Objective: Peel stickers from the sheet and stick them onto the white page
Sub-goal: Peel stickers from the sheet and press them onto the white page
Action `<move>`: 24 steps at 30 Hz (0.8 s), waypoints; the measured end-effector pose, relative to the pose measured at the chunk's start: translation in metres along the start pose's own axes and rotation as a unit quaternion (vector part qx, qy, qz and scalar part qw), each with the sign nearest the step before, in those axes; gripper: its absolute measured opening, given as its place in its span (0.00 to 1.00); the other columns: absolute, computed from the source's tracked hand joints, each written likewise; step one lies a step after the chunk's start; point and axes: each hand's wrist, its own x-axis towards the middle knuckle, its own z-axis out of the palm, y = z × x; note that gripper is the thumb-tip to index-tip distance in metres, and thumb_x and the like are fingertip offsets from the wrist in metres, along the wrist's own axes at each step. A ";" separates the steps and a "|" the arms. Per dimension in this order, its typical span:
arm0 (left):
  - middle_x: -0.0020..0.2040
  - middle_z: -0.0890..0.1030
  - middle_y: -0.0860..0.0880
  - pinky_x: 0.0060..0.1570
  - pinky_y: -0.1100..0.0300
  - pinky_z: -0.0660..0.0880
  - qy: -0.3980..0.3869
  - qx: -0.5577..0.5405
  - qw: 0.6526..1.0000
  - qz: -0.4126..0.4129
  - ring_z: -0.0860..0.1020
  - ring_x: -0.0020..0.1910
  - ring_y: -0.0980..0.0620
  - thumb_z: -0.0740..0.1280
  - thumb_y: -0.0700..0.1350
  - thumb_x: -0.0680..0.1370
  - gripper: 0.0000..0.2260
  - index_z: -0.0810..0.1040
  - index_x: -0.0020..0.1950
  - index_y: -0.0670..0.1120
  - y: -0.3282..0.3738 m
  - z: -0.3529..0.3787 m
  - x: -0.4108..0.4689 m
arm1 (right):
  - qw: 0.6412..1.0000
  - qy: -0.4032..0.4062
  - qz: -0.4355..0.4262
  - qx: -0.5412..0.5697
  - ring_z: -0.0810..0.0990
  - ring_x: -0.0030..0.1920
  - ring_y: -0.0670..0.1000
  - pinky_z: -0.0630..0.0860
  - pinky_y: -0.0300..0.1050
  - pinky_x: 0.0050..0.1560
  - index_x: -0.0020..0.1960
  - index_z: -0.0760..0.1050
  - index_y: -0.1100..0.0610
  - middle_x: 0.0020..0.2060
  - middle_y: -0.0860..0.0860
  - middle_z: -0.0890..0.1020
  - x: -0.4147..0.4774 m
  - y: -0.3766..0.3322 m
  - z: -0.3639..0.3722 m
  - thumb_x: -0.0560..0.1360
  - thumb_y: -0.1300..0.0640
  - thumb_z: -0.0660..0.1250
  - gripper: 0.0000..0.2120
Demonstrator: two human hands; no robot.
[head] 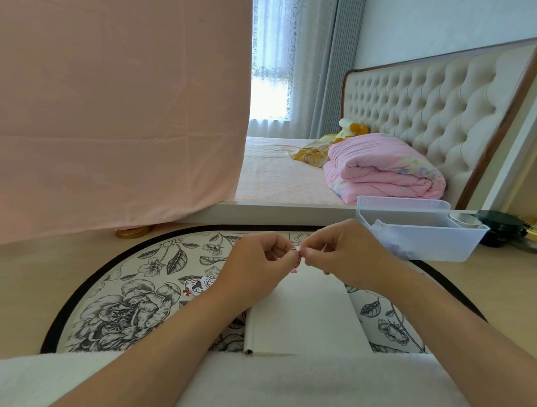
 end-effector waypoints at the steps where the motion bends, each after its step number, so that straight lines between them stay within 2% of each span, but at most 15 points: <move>1: 0.35 0.85 0.50 0.30 0.73 0.65 -0.001 0.003 1.000 0.002 0.72 0.26 0.63 0.70 0.39 0.75 0.05 0.83 0.40 0.44 0.000 0.000 0.000 | 1.000 -0.001 0.004 -0.003 0.71 0.26 0.47 0.68 0.39 0.27 0.39 0.86 0.49 0.25 0.43 0.79 -0.001 -0.001 0.000 0.74 0.60 0.70 0.10; 5: 0.35 0.85 0.52 0.31 0.73 0.66 -0.004 0.007 1.000 0.005 0.71 0.27 0.62 0.70 0.41 0.75 0.05 0.83 0.39 0.46 -0.003 0.001 0.001 | 1.000 -0.004 0.008 -0.003 0.67 0.23 0.44 0.65 0.36 0.25 0.37 0.85 0.50 0.22 0.44 0.75 -0.003 -0.005 0.002 0.73 0.61 0.69 0.11; 9: 0.33 0.83 0.54 0.31 0.73 0.66 0.008 0.000 1.000 0.003 0.72 0.27 0.63 0.71 0.42 0.75 0.05 0.83 0.40 0.46 -0.004 0.001 0.002 | 1.000 0.006 0.015 0.022 0.74 0.26 0.46 0.69 0.35 0.26 0.36 0.85 0.50 0.28 0.54 0.82 -0.003 -0.005 0.002 0.74 0.64 0.68 0.13; 12: 0.34 0.84 0.55 0.33 0.71 0.68 0.028 0.013 1.000 0.005 0.75 0.31 0.59 0.72 0.45 0.75 0.04 0.83 0.41 0.50 -0.008 0.002 0.004 | 0.998 0.015 0.029 0.051 0.77 0.26 0.45 0.70 0.35 0.27 0.39 0.85 0.55 0.31 0.51 0.85 -0.002 -0.003 0.004 0.76 0.64 0.67 0.11; 14: 0.38 0.83 0.58 0.35 0.70 0.70 0.059 0.044 0.997 0.017 0.77 0.35 0.57 0.73 0.48 0.75 0.02 0.82 0.43 0.54 -0.010 0.002 0.004 | 0.996 0.025 0.035 0.079 0.76 0.26 0.45 0.70 0.34 0.28 0.41 0.85 0.58 0.32 0.49 0.85 -0.002 -0.003 0.005 0.77 0.63 0.68 0.10; 17: 0.42 0.79 0.61 0.39 0.70 0.69 0.130 0.143 0.978 0.073 0.75 0.42 0.61 0.74 0.52 0.74 0.08 0.78 0.49 0.58 -0.008 0.000 0.002 | 0.992 0.040 0.044 0.112 0.76 0.27 0.46 0.69 0.34 0.27 0.43 0.85 0.58 0.33 0.49 0.85 -0.001 -0.003 0.007 0.78 0.62 0.69 0.08; 19: 0.40 0.78 0.60 0.36 0.68 0.67 0.140 0.179 0.969 0.095 0.74 0.39 0.63 0.73 0.52 0.74 0.06 0.77 0.46 0.58 -0.002 0.000 0.000 | 0.991 0.052 0.046 0.116 0.77 0.27 0.46 0.70 0.34 0.27 0.43 0.85 0.57 0.33 0.49 0.85 0.000 -0.003 0.009 0.78 0.61 0.69 0.08; 21: 0.37 0.81 0.61 0.33 0.66 0.69 0.122 0.149 0.979 0.067 0.76 0.35 0.61 0.71 0.52 0.76 0.04 0.78 0.43 0.57 0.001 0.003 -0.001 | 0.990 0.065 0.045 0.114 0.77 0.27 0.46 0.71 0.34 0.28 0.43 0.85 0.57 0.33 0.49 0.86 0.000 -0.003 0.010 0.78 0.61 0.70 0.08; 24: 0.35 0.83 0.61 0.39 0.57 0.78 0.092 0.094 0.991 0.014 0.80 0.34 0.61 0.70 0.53 0.77 0.05 0.83 0.42 0.56 0.000 0.007 0.000 | 0.990 0.080 0.043 0.110 0.77 0.26 0.46 0.72 0.34 0.28 0.43 0.86 0.57 0.33 0.49 0.86 0.000 -0.004 0.010 0.77 0.62 0.70 0.07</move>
